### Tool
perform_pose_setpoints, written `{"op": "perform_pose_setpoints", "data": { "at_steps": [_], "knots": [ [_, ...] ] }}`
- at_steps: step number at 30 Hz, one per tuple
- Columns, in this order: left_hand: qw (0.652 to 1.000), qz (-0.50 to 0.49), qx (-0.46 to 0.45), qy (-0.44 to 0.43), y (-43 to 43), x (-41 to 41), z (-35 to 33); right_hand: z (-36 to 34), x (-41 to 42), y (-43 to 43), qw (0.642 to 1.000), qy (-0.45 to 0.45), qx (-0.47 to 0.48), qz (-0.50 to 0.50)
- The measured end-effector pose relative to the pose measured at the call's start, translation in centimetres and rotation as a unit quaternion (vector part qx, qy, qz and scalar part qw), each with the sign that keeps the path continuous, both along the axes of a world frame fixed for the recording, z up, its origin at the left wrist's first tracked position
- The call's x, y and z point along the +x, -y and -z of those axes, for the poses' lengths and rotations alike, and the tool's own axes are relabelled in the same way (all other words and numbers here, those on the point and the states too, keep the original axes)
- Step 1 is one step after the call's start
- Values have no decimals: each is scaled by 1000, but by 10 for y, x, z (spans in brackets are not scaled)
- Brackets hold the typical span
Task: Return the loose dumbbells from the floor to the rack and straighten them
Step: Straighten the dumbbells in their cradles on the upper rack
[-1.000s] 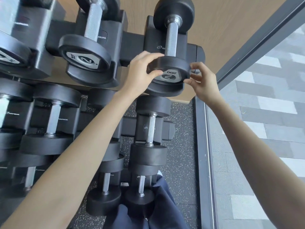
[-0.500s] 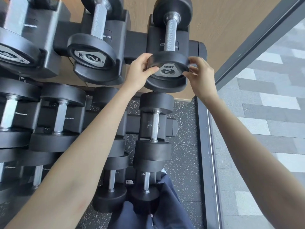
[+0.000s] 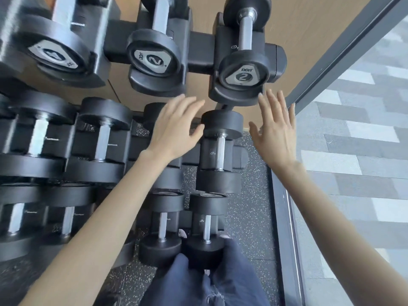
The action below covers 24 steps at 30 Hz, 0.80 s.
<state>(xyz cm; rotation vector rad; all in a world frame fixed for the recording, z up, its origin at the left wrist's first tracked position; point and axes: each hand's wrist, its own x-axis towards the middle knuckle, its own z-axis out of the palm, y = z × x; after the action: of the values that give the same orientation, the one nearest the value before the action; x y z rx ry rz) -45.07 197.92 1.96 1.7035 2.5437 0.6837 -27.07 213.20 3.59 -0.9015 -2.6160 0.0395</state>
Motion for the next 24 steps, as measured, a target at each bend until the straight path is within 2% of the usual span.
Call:
{"op": "perform_pose_setpoints", "data": {
  "at_steps": [3, 11, 18, 24],
  "knots": [
    [999, -21, -10, -33, 38, 21, 1, 9, 17, 30, 1000, 0, -10, -27],
    [993, -80, -75, -40, 119, 97, 29, 41, 82, 94, 994, 34, -51, -91],
    [987, -104, -113, -41, 162, 157, 34, 55, 138, 132, 985, 62, -88, -133],
    [987, -103, -109, -55, 175, 170, 30, 41, 141, 149, 977, 50, -105, -177]
  ]
}}
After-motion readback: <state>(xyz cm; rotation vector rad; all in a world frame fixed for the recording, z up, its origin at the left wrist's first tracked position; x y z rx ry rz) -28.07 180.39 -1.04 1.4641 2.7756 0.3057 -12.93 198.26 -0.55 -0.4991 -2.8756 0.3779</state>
